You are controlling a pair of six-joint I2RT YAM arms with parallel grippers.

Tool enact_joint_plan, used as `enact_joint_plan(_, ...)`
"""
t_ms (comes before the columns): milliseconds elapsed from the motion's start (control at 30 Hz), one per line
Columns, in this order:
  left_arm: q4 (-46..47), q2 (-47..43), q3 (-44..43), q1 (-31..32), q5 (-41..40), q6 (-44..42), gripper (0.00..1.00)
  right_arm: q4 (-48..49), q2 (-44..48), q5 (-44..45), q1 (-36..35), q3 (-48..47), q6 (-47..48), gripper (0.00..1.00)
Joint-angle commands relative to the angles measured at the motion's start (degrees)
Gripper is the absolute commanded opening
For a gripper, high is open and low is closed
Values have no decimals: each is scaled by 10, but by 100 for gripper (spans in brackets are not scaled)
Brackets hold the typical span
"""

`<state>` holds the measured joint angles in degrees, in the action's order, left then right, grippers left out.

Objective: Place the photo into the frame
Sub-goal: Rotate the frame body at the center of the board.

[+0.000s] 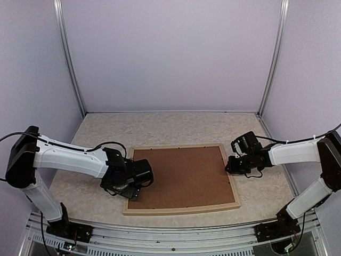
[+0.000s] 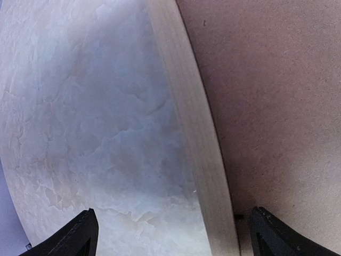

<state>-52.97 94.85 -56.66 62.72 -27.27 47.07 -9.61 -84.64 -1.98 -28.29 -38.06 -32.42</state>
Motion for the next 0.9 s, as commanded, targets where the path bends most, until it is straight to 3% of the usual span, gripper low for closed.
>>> enact_joint_plan(0,86,53,4,19,81,-8,98,-20,-29,-22,-7,26,4,3)
enact_joint_plan(233,73,67,-1,26,65,2,98,-17,-31,-23,-8,30,3,2)
enact_joint_plan(467,42,17,-27,16,2,8,99,-16,-32,-27,-7,27,6,1)
enact_joint_plan(867,190,-68,-24,-159,70,-133,99,-104,-71,13,29,-57,106,0)
